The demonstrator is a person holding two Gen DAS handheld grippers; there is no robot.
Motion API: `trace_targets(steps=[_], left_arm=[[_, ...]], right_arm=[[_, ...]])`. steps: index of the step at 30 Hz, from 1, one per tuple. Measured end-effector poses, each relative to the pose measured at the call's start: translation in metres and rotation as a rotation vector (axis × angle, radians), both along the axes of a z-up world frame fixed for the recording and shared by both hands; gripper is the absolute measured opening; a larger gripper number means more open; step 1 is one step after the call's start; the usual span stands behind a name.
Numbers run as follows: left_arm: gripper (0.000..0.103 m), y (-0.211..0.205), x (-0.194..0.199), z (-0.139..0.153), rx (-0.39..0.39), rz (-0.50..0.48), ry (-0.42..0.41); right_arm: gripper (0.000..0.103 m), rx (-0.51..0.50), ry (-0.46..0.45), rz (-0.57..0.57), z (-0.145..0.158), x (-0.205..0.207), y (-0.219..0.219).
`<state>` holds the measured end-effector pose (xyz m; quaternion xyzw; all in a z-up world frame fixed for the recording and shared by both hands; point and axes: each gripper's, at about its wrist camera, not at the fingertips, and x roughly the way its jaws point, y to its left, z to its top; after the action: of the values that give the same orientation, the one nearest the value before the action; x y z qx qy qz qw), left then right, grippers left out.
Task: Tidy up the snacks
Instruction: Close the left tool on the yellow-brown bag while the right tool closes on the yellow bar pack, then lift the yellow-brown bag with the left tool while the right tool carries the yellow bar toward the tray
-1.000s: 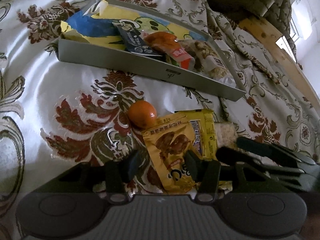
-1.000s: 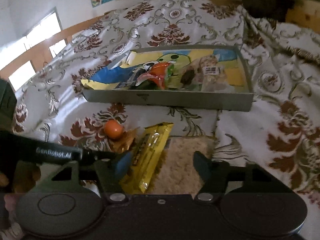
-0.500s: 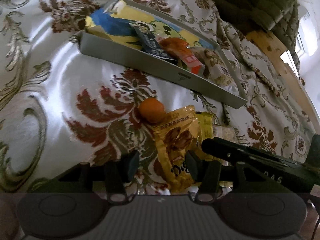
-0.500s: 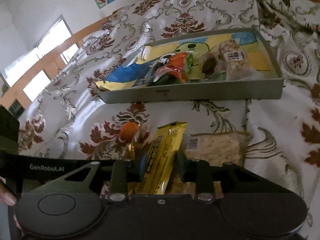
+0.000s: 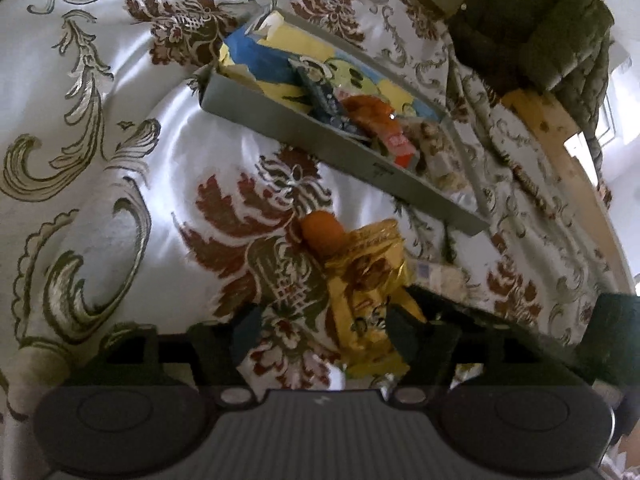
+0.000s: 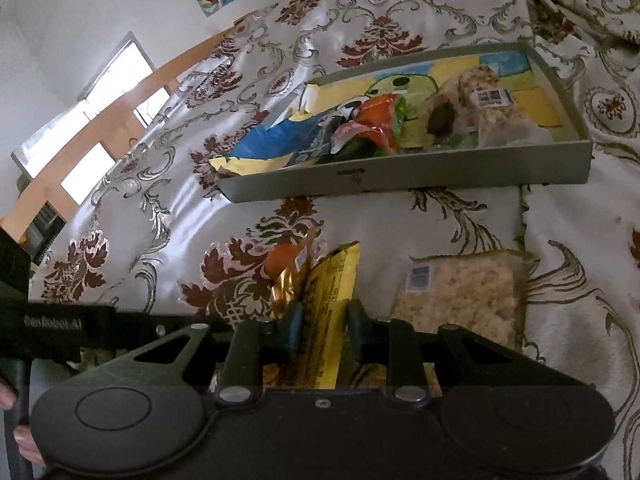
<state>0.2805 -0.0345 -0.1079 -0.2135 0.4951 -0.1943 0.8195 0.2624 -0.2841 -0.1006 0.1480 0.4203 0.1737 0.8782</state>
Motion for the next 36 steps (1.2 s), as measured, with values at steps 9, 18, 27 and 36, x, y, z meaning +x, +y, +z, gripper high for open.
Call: trace_targets(steps=[9, 18, 27, 36], left_arm=[[0.083, -0.002, 0.018, -0.008, -0.065, 0.035, 0.005], [0.055, -0.014, 0.025, -0.01, 0.057, -0.003, -0.025], [0.037, -0.015, 0.017, -0.007, 0.104, -0.027, -0.019], [0.027, -0.028, 0.006, 0.003, 0.203, -0.067, -0.076]], right_arm=[[0.027, -0.118, -0.101, 0.084, 0.012, -0.009, 0.033], [0.031, -0.087, -0.074, 0.082, 0.008, -0.009, 0.032], [0.036, 0.02, 0.011, 0.02, -0.001, -0.003, 0.019], [0.036, 0.142, 0.08, -0.016, -0.007, 0.0, 0.009]])
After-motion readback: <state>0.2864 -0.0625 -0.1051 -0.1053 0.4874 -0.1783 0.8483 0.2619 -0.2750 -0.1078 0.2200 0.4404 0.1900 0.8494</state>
